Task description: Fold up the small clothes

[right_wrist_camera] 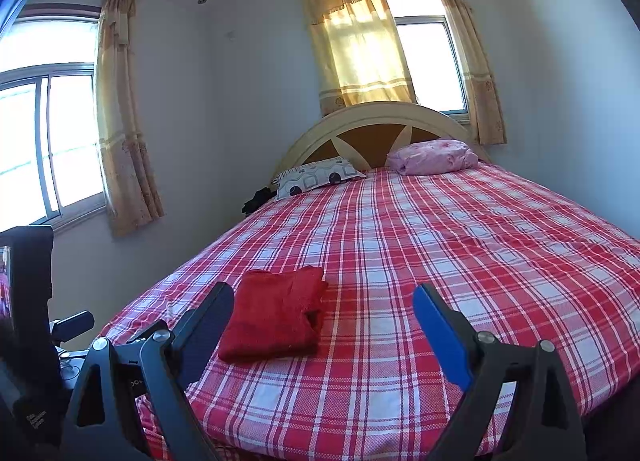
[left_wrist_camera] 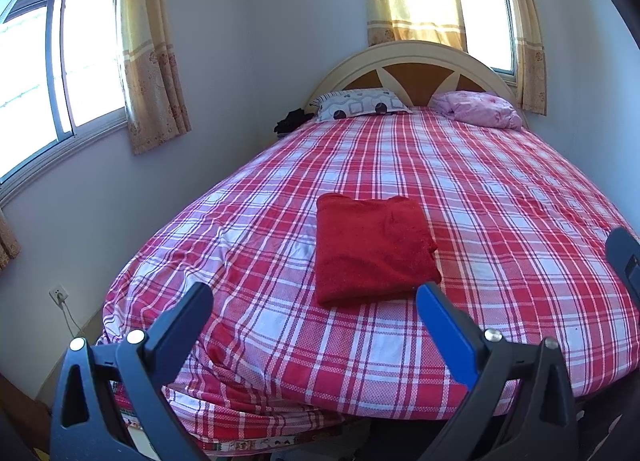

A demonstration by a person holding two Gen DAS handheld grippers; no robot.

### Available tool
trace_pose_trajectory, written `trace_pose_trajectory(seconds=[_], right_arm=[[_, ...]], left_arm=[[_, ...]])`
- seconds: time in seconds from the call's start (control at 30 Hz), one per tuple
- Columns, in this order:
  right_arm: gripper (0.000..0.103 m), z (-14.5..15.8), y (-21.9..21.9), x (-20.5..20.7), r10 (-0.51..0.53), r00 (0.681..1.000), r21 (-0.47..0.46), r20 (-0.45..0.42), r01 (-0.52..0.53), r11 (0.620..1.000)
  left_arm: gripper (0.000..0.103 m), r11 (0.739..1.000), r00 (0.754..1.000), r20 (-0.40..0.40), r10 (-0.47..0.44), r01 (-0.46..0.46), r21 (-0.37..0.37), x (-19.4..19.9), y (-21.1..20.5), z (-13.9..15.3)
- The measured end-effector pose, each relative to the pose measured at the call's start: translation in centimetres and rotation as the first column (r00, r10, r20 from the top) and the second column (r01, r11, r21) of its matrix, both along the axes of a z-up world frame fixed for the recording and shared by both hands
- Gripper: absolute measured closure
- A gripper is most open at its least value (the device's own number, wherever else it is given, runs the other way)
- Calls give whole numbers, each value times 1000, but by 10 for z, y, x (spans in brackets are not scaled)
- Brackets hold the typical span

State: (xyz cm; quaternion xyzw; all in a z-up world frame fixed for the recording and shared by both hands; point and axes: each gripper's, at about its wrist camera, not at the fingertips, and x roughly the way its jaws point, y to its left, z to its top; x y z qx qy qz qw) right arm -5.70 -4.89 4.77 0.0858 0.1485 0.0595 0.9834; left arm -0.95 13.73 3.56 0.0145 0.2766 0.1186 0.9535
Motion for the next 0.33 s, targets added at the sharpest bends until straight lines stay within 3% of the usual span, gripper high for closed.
trace_pose_trajectory(seconds=[0.33], right_arm=[[11,-4,-2,3,2,1000,3,-10,-2,1000]], left_arm=[[0,999,999,40,-35,35,-5,-3,-4,1]])
